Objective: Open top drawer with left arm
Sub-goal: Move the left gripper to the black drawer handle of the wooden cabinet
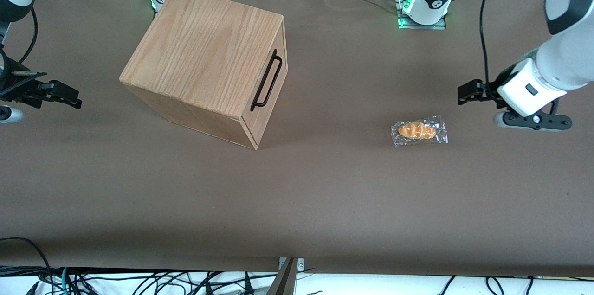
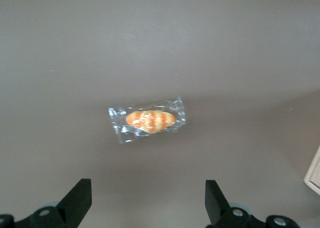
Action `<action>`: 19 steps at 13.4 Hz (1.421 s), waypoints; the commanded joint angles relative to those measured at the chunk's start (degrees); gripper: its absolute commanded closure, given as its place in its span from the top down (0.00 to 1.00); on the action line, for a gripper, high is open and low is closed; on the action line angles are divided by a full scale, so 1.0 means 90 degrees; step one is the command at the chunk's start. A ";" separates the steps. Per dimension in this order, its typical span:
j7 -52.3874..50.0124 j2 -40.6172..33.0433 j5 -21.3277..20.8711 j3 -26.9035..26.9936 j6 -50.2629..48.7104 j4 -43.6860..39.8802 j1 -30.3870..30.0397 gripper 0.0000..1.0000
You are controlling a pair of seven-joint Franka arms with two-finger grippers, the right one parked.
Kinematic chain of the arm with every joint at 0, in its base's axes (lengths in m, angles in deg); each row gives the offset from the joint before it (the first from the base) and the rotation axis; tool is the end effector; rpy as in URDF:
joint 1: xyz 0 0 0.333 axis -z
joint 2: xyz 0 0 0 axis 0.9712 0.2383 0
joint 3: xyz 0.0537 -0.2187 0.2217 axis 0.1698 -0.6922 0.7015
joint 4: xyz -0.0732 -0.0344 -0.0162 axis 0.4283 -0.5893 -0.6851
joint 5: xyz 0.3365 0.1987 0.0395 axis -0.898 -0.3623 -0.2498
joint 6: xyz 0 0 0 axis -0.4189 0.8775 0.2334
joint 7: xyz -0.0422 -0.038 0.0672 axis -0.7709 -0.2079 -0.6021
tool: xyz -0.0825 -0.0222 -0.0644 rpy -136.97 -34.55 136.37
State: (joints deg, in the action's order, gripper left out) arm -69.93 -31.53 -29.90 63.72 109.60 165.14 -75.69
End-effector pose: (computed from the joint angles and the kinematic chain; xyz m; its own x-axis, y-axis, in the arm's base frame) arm 0.6084 -0.1052 0.5640 0.9905 -0.0459 -0.1300 -0.0403 -0.9982 0.0454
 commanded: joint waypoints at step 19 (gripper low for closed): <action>-0.3680 0.0308 0.0161 -0.1191 0.0360 -0.0041 0.1611 1.00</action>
State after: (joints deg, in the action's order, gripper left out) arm -101.42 -29.85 -28.76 52.61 111.68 165.22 -63.18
